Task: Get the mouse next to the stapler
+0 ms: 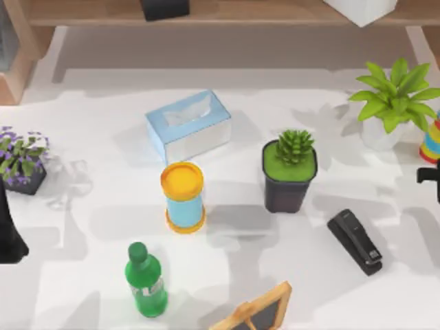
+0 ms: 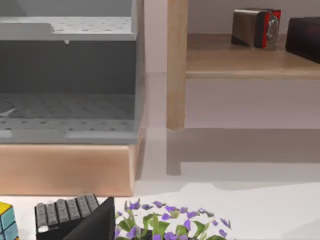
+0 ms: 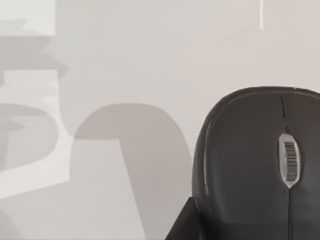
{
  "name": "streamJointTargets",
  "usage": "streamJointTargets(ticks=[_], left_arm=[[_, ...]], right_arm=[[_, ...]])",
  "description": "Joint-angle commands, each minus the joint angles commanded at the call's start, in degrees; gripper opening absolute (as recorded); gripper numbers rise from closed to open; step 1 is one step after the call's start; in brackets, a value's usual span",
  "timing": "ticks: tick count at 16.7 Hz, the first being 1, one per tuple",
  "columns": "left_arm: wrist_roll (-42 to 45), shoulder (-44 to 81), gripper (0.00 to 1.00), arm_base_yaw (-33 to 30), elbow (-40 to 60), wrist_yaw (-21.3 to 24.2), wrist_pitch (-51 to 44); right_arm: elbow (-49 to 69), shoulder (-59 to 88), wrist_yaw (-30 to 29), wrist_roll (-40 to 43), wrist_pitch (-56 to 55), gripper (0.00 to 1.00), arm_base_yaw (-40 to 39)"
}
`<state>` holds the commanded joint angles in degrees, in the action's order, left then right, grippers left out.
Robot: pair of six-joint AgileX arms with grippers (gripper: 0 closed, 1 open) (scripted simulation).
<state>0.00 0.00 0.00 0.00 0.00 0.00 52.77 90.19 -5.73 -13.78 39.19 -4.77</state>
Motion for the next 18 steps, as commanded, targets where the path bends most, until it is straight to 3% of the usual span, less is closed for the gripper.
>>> streamJointTargets(ticks=[13, 18], left_arm=[[0.0, 0.0, 1.0, 0.0, 0.0, 0.0, 0.0], [0.0, 0.0, 1.0, 0.0, 0.0, 0.0, 0.0]], right_arm=[[-0.1, 4.38, 4.76, 4.52, 3.25, 0.0, -5.36], [-0.1, 4.38, 4.76, 4.52, 3.25, 0.38, -5.36]])
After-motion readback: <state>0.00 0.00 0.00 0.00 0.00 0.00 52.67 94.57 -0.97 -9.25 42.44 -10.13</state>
